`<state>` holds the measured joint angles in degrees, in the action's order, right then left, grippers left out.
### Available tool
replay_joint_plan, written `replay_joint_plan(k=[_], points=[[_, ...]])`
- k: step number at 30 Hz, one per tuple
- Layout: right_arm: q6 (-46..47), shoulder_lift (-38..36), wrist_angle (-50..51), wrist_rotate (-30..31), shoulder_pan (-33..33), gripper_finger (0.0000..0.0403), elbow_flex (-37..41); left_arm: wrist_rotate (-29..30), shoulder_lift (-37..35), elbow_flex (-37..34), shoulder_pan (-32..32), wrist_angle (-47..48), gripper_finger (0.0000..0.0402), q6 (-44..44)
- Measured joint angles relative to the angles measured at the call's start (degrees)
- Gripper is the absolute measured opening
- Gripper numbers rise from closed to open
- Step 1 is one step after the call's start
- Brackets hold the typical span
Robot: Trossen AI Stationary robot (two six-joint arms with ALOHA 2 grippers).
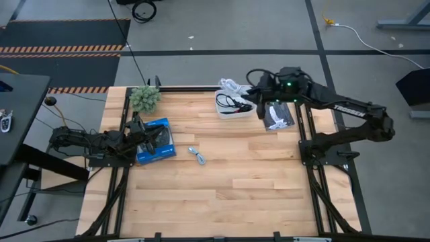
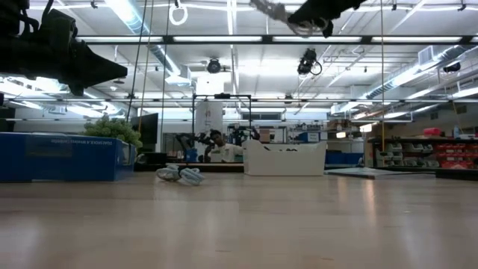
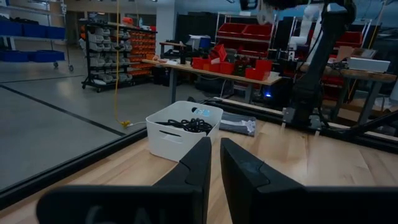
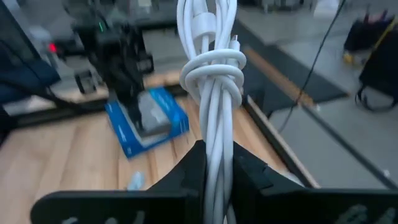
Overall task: Pick and place USB-C Cables
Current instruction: Put the white USB cable into the white bin
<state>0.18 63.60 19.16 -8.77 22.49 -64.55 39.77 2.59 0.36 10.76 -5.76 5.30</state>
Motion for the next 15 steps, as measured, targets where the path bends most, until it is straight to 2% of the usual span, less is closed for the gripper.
replay_joint_plan(k=[8, 15], points=[[0.35, -3.17, -8.46, -0.16, -0.04, 0.0051, -0.04, 0.00, 0.02, 0.02, 0.02, 0.02, 0.0043, 0.00], [0.36, -3.77, -6.98, -0.31, -0.04, 0.0051, -0.04, 0.00, 0.00, 0.01, 0.01, 0.01, 0.0043, -0.01]])
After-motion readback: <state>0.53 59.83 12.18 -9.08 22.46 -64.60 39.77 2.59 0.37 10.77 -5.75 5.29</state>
